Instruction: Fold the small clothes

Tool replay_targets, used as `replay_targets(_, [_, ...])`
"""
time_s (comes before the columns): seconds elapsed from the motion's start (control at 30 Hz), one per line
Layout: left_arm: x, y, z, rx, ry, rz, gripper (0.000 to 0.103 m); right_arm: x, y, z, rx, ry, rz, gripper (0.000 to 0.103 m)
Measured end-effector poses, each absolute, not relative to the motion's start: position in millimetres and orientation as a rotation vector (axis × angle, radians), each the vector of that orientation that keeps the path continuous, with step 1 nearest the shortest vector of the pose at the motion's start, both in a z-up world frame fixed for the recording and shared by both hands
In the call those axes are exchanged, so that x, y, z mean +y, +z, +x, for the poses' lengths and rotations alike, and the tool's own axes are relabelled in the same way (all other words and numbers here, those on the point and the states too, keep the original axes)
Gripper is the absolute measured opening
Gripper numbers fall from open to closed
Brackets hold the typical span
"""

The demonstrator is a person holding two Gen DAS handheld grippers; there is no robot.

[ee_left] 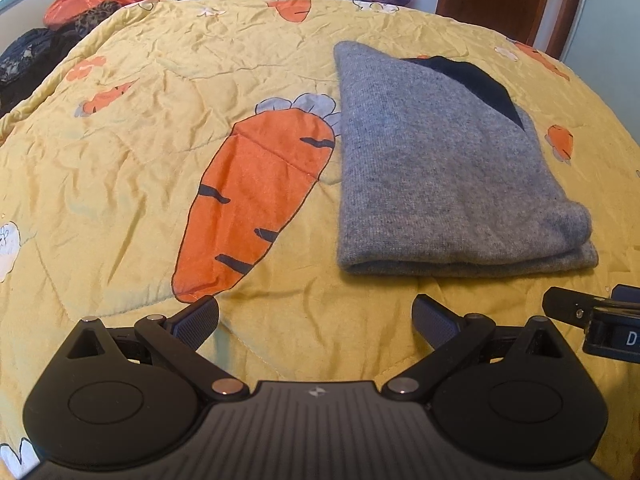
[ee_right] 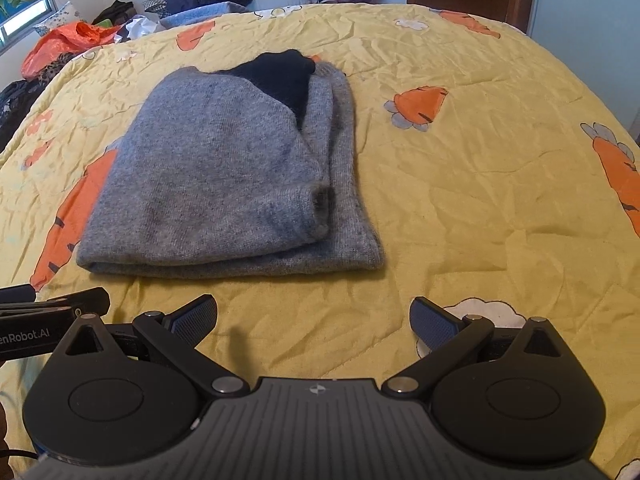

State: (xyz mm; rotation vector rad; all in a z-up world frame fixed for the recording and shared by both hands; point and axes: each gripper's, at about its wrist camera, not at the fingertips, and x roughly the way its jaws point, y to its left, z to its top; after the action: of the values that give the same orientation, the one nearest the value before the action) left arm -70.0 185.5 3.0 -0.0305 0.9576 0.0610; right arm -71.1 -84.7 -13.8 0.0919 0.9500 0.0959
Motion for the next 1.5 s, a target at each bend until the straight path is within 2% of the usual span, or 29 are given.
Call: replay_targets(1.5, [182.4,6.0,-77.0,0.952,0.046,-0.032,0.103,-84.1,-12.9,-75.9,0.958,0.097,0.099,0.103])
